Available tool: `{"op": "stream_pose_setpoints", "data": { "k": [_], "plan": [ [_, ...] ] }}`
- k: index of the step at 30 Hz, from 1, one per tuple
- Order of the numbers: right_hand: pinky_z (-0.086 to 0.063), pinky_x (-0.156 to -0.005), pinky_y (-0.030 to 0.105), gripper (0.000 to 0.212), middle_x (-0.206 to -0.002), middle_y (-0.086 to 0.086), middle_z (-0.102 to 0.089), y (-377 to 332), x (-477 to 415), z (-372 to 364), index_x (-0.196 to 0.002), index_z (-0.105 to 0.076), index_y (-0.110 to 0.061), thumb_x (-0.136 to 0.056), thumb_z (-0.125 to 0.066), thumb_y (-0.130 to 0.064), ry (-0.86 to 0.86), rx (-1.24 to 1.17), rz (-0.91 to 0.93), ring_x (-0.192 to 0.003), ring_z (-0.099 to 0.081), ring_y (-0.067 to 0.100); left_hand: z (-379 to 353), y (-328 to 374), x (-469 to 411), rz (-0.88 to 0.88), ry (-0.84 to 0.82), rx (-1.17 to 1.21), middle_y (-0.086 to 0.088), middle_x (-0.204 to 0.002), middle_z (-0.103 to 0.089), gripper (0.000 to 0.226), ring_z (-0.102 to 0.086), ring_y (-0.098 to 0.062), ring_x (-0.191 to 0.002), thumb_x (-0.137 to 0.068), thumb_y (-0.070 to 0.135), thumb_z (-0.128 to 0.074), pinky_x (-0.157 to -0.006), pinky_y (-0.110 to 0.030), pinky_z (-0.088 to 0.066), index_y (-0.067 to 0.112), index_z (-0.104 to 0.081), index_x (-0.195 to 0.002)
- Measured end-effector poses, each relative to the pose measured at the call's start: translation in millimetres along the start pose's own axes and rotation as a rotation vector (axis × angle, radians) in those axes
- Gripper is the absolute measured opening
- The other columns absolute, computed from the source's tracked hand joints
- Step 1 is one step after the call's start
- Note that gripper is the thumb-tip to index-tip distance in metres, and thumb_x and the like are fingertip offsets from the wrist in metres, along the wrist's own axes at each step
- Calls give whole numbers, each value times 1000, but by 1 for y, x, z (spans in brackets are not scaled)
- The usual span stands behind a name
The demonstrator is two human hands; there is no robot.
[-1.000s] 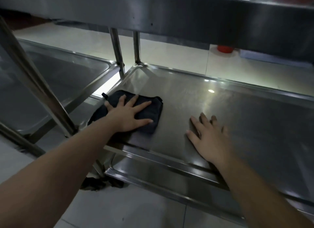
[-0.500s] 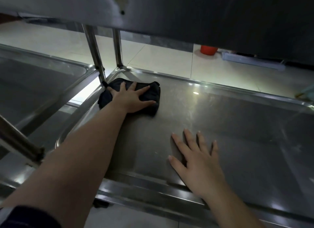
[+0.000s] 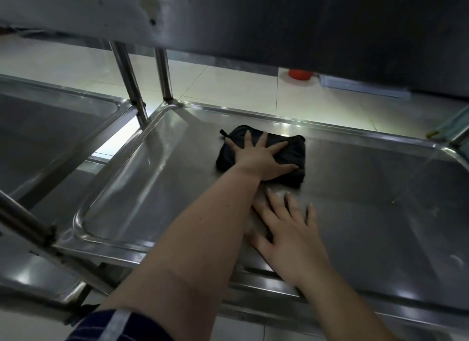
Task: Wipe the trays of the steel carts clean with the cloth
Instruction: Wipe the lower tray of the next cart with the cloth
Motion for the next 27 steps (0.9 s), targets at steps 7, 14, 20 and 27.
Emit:
{"op": "stream_pose_setpoints", "data": {
  "k": [7,14,20,27],
  "plan": [
    [17,-115,54,71,-162,-15,14,-2,2,-2,-146,11,-54,-81,-1,-77,22,-10,-1,-148,18,19,17,-144,28,236,8,5,11,-164,1,82,7,-33,-149,-67,97,-21,-102,-79,8,67,-4,-141],
    [13,-114,59,69,-163,-9,12,-5,-1,-3,-148,9,-50,-84,-3,-73,7,61,-4,-148,15,26,9,-72,14,164,-8,-4,3,-164,6,82,13,-44,-146,-70,94,-22,-92,-83,14,63,-4,-144],
    [14,-112,65,73,-160,-7,17,-1,-7,-8,-150,15,-39,-90,-18,-65,-52,118,-7,-146,24,30,-5,46,12,9,-126,43,0,-164,11,82,20,-48,-143,-73,91,-26,-89,-83,17,60,-3,-146],
    [11,-112,64,75,-164,-6,7,-2,-7,-5,-148,5,-49,-78,-1,-75,-24,36,-6,-149,12,31,39,-19,40,-101,252,655,1,-161,-23,55,-20,-28,-147,-90,42,-63,-119,-40,-18,34,-48,-142]
  ]
}}
Point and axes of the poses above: each hand's wrist, its own x-axis away from the middle knuckle, its own z-axis out of the back of the hand, y = z × x, the point moved 5 cm from there along -x, towards the middle knuckle
